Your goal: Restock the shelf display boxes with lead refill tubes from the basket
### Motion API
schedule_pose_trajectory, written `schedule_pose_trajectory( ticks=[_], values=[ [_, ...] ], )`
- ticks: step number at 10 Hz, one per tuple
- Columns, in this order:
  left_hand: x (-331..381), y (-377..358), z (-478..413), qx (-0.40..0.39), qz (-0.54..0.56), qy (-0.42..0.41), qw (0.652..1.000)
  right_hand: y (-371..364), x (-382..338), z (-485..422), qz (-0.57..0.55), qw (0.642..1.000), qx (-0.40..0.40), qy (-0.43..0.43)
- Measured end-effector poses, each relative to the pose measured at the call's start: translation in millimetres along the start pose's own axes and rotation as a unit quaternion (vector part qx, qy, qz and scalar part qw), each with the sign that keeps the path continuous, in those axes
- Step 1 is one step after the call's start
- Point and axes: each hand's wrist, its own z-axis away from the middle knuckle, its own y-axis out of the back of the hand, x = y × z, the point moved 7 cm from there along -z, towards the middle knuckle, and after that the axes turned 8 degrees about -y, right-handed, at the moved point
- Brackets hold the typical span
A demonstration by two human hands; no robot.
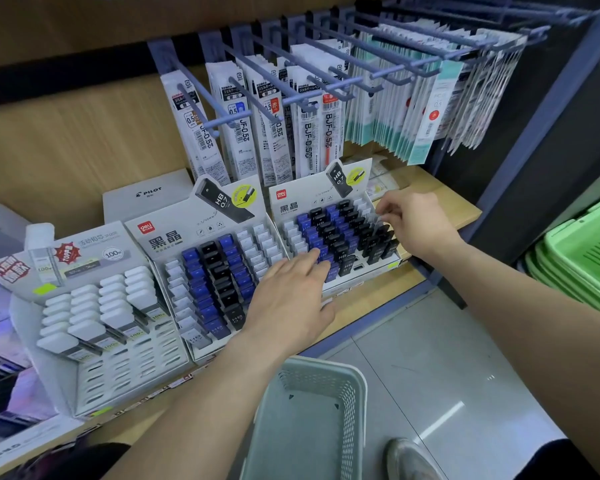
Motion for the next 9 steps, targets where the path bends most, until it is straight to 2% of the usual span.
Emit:
schedule_pose_trajectory(
  ticks=[3, 7, 9],
  values=[
    [0.4, 0.6, -1.6, 0.002, -0.003, 0.003, 1.0, -4.6, -5.3, 5.9, 0.028, 0.998, -0.038, 0.034],
    [0.6, 3.2, 0.9, -0.003, -0.012, -0.001, 1.0, -12.6, 0.1, 10.1, 0.063, 0.997, -0.052, -0.001],
    [-0.6, 13.7, 4.6, 0.002, 0.049, 0.031, 0.998, -5.6, -5.6, 24.3, 0.095, 0.994, -0.048, 0.0]
  ],
)
